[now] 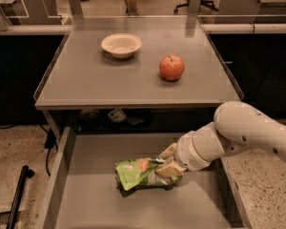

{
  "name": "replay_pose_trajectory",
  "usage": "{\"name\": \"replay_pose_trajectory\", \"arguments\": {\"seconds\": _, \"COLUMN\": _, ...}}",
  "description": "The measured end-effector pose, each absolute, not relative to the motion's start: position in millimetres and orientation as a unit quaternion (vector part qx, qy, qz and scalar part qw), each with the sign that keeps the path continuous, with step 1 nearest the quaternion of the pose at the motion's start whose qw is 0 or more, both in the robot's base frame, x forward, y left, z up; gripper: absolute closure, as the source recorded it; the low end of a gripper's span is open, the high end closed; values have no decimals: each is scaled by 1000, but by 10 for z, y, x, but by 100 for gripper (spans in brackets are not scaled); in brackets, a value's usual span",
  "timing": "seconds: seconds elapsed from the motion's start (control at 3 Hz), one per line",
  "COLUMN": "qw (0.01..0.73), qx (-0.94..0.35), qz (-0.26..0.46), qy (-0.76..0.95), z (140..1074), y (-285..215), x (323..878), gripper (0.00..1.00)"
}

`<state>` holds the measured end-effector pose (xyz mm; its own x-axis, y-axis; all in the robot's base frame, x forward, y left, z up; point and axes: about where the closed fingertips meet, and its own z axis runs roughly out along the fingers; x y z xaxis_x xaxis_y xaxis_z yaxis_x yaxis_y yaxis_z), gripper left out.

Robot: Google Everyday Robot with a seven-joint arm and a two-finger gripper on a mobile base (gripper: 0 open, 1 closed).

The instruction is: Place green rice chip bag into top drawer

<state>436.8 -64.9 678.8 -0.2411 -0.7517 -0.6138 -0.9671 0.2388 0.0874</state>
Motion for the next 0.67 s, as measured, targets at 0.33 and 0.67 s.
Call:
{"name": "replay_pose_trajectory", "arguments": {"seconds": 0.33, "qw": 231, "qx": -571, "qz": 233, "qy": 752, "z": 6788, "y": -649, "x": 4368, "gripper": 54}}
{"name": "replay_pose_trajectory", "arguments": {"seconds": 0.67, "qw": 231, "qx": -571, "qz": 233, "qy": 752, "z": 6788, "y": -648, "x": 4368, "gripper": 31}}
